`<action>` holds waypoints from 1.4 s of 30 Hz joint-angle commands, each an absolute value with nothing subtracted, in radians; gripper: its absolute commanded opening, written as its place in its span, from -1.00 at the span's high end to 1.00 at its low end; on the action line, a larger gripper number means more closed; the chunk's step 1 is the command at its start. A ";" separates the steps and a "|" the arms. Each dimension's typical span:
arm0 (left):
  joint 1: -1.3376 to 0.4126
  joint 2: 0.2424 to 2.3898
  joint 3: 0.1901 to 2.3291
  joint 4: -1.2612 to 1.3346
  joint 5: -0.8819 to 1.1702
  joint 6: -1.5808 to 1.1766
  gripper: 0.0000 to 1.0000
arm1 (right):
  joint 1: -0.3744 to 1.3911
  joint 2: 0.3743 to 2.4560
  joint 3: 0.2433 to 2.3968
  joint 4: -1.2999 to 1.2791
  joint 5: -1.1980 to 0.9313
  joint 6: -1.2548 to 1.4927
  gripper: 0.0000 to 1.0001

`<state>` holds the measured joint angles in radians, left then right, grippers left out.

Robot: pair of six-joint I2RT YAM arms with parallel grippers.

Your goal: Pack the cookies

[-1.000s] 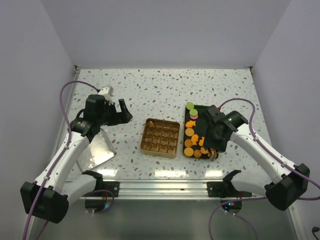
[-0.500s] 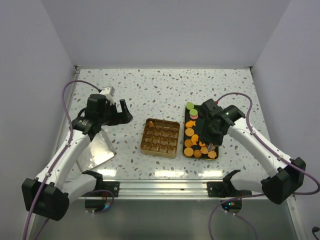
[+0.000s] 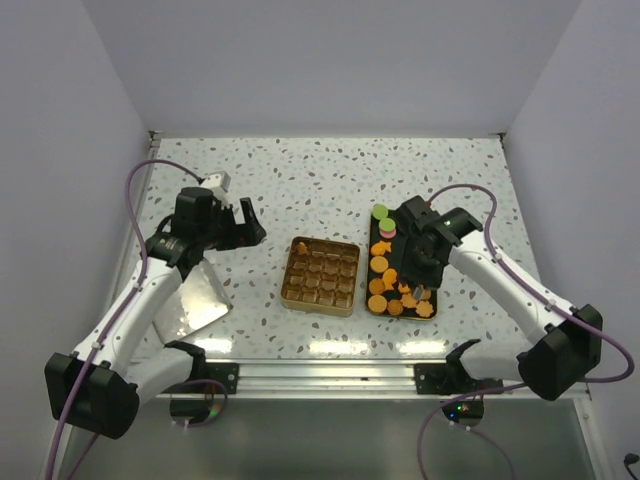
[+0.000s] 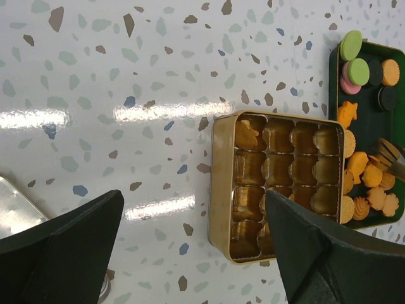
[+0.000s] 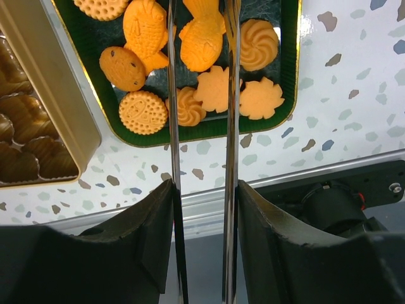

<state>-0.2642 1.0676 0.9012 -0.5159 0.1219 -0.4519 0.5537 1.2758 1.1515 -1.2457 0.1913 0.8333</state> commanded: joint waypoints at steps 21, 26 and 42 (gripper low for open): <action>-0.268 1.037 0.907 -0.495 0.097 -0.426 -1.00 | 0.537 1.267 1.160 -1.261 0.146 0.801 0.13; -0.268 1.029 0.896 -0.488 0.100 -0.428 -1.00 | 0.537 1.261 1.177 -1.298 0.147 0.782 0.11; -0.268 0.982 0.868 -0.497 0.095 -0.445 -1.00 | 0.537 1.266 1.132 -1.279 0.152 0.750 0.21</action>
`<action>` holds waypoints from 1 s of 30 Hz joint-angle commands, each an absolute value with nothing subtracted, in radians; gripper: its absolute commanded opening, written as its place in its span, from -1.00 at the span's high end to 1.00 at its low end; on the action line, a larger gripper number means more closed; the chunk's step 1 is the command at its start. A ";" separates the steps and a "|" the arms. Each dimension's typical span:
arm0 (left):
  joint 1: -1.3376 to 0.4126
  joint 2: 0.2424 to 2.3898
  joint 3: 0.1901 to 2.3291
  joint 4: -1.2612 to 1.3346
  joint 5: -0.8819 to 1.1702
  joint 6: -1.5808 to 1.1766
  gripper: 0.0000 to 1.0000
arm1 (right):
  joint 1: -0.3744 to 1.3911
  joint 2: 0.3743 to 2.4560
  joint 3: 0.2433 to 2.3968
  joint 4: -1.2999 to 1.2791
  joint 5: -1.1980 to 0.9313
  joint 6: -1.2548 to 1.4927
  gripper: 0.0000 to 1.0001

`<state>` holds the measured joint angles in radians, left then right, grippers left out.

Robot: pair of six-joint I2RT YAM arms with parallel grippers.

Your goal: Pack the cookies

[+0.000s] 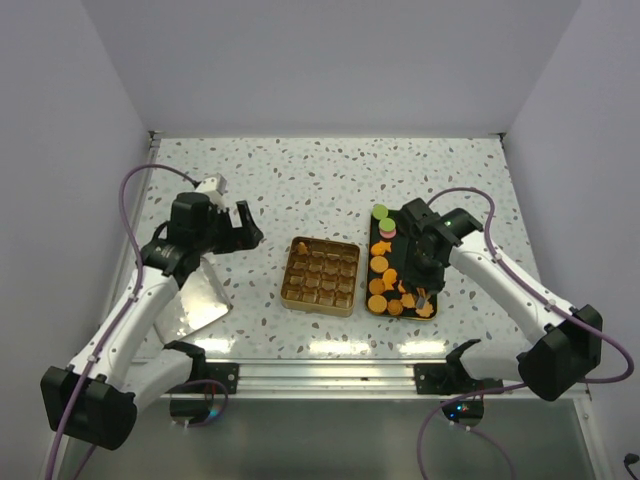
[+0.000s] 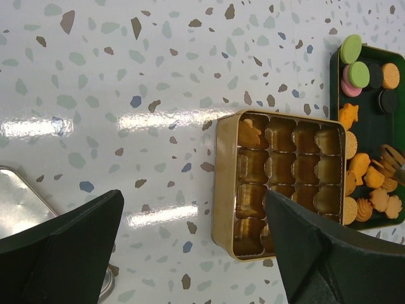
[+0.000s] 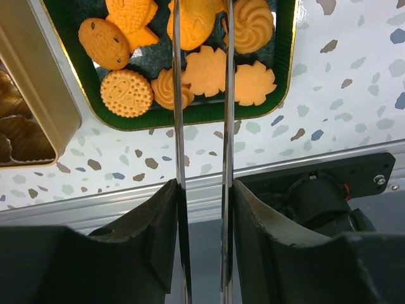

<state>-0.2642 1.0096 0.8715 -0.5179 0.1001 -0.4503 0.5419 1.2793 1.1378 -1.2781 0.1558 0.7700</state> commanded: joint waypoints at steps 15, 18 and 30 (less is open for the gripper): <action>-0.268 0.966 0.880 -0.511 0.084 -0.463 -1.00 | 0.535 1.299 1.298 -1.318 0.190 0.721 0.41; -0.268 0.976 0.891 -0.508 0.084 -0.465 -1.00 | 0.537 1.304 1.376 -1.344 0.201 0.718 0.42; -0.268 1.037 0.937 -0.477 0.103 -0.477 -1.00 | 0.624 1.354 1.603 -1.310 0.127 0.745 0.46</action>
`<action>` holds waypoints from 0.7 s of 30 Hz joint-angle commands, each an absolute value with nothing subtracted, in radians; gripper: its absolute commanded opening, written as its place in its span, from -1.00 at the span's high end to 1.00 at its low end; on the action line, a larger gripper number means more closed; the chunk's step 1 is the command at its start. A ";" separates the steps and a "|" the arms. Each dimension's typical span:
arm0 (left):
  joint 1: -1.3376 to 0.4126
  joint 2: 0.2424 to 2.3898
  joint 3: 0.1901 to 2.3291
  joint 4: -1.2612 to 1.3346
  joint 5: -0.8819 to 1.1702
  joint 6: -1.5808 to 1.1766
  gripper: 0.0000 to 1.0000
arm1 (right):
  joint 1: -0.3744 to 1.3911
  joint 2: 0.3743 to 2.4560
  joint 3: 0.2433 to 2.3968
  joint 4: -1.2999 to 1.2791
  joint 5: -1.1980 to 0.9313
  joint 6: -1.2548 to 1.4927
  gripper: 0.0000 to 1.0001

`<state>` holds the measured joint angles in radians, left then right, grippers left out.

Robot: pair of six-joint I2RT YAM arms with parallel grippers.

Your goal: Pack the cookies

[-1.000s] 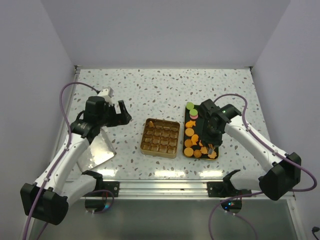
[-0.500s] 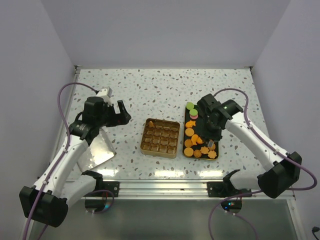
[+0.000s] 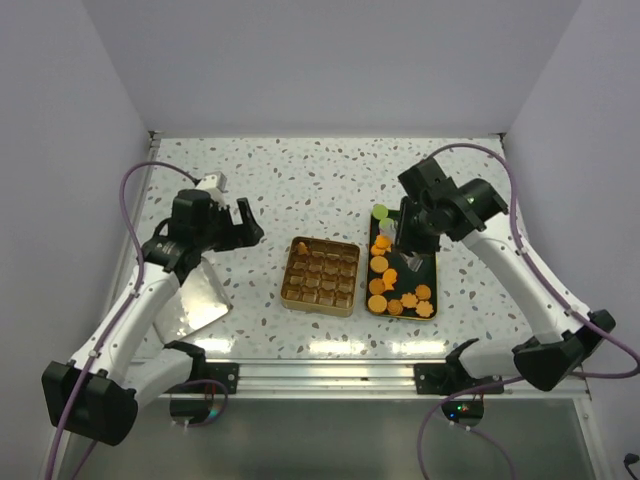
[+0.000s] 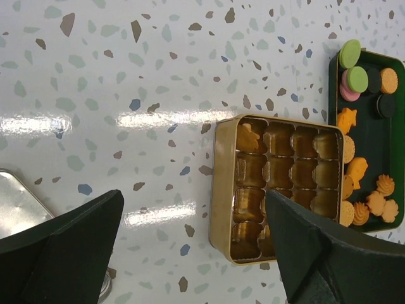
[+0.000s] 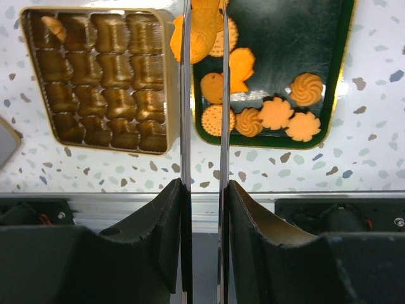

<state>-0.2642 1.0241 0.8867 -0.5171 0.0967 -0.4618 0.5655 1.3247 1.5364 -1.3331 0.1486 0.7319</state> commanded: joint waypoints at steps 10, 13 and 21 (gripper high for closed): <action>-0.268 1.054 0.954 -0.471 0.115 -0.495 -1.00 | 0.759 1.492 1.620 -1.192 0.161 0.770 0.47; -0.268 1.042 0.953 -0.479 0.109 -0.500 -1.00 | 0.764 1.531 1.634 -1.175 0.143 0.761 0.47; -0.268 1.026 0.951 -0.492 0.097 -0.508 -1.00 | 0.819 1.591 1.658 -1.151 0.132 0.759 0.48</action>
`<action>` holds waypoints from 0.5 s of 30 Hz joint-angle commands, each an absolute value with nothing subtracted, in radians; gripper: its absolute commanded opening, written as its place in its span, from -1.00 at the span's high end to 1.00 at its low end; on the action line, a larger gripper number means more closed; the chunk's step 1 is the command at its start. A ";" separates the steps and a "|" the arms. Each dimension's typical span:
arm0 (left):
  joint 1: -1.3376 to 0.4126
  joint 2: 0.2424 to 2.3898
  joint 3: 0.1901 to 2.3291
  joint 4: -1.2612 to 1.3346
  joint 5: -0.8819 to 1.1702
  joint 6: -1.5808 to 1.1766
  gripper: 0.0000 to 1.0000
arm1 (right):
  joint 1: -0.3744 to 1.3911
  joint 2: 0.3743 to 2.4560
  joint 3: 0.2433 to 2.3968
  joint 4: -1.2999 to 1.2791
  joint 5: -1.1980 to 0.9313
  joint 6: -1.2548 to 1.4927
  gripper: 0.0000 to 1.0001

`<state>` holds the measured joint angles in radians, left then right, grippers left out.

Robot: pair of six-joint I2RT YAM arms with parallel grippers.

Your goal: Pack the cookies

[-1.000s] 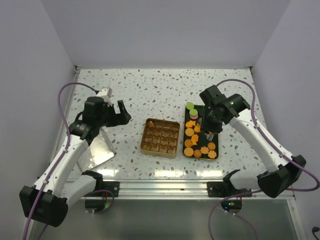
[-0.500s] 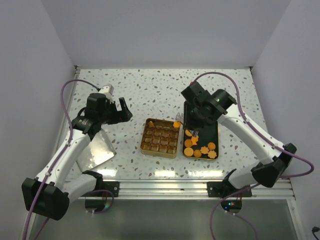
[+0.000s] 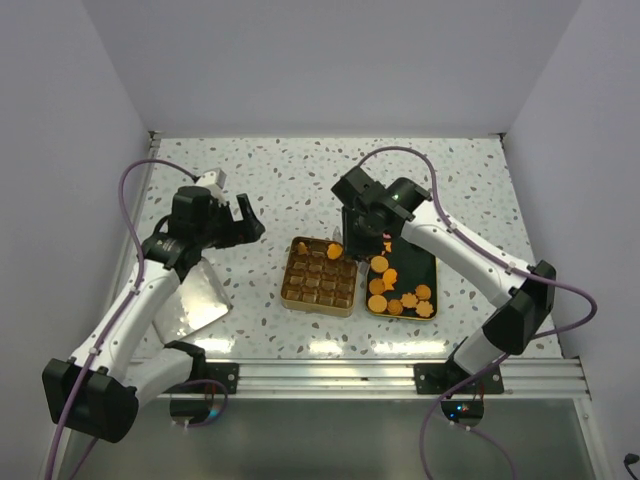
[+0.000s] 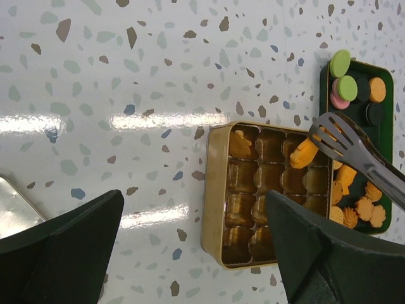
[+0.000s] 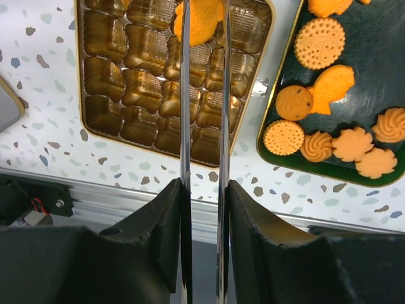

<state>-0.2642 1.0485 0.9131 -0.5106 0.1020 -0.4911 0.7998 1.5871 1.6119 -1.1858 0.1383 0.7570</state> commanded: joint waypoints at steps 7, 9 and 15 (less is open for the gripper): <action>-0.268 1.028 0.945 -0.489 0.098 -0.512 -1.00 | 0.828 1.591 1.677 -1.152 0.178 0.761 0.48; -0.268 1.031 0.945 -0.486 0.100 -0.514 -1.00 | 0.828 1.597 1.696 -1.161 0.195 0.756 0.48; -0.268 1.031 0.948 -0.486 0.103 -0.512 -1.00 | 0.828 1.606 1.721 -1.166 0.209 0.752 0.48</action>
<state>-0.2642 1.0447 0.9131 -0.5110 0.1001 -0.4980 0.8246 1.6039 1.6752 -1.1809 0.1703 0.7559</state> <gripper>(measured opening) 0.997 0.348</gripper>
